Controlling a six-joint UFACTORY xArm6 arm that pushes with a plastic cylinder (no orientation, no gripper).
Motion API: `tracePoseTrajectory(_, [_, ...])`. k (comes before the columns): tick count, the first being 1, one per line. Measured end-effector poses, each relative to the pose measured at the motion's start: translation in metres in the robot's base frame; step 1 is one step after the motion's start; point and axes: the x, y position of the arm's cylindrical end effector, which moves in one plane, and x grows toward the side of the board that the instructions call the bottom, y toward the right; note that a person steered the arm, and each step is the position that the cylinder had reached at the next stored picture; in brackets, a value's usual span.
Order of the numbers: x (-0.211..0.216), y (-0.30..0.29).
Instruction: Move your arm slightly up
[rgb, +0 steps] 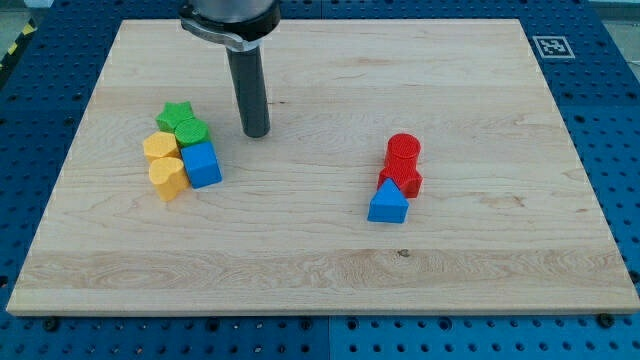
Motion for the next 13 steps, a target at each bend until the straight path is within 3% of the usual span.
tracePoseTrajectory(13, [-0.028,0.002])
